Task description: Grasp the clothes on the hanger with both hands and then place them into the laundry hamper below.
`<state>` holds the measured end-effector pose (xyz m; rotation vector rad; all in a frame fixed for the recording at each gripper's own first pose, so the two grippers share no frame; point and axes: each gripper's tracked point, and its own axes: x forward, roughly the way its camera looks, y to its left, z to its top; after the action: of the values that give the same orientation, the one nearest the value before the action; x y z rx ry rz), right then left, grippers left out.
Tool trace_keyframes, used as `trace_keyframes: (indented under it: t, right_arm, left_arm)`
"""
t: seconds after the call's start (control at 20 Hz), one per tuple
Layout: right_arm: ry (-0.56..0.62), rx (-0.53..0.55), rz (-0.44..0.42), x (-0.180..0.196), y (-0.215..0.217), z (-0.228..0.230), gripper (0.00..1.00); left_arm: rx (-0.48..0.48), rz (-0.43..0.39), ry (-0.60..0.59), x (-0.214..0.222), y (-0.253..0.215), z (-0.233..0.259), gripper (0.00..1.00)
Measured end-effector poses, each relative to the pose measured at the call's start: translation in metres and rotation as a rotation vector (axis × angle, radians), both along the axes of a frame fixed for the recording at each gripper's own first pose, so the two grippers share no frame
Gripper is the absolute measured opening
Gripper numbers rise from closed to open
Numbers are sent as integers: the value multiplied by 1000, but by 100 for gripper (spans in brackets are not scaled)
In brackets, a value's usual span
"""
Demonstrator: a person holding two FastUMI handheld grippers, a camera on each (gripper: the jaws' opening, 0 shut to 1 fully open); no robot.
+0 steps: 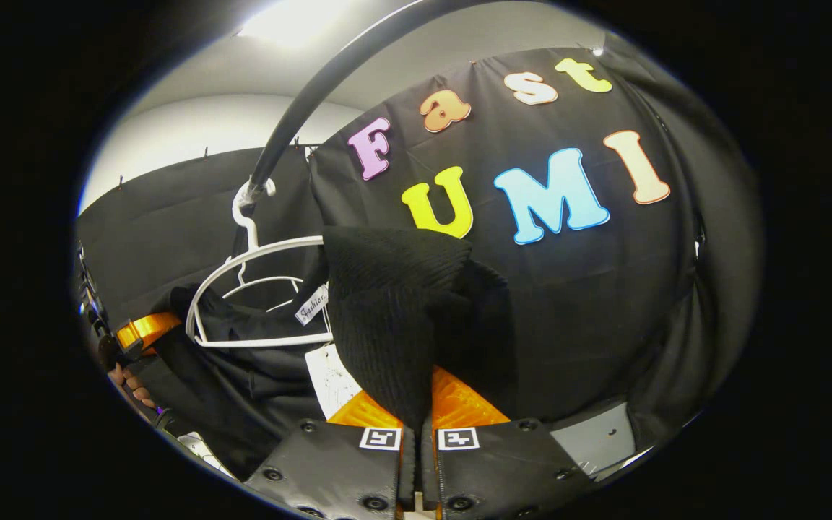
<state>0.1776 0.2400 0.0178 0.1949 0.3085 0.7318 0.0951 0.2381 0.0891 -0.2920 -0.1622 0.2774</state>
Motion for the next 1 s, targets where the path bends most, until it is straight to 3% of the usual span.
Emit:
trace_keyframes:
  t: [0.45, 0.5, 0.75, 0.9, 1.0]
  right_arm:
    - [-6, -23, 82, -13, -2, -1, 5]
    - [-4, -36, 82, -13, 0, -3, 1]
    - [-99, -123, 19, -14, -1, -11, 8]
    - [-89, -118, 33, -21, 0, -8, 0]
    - [-69, -81, 31, -15, -2, -2, 2]
  left_arm:
    - [-35, -11, 5, 5, 14, -10, 1]
    - [-27, -10, 10, 6, 15, -12, 1]
    - [4, -5, 23, 5, 14, -14, 1]
    - [12, -3, 28, 4, 14, -13, 1]
    - [22, -4, 23, 3, 15, -9, 1]
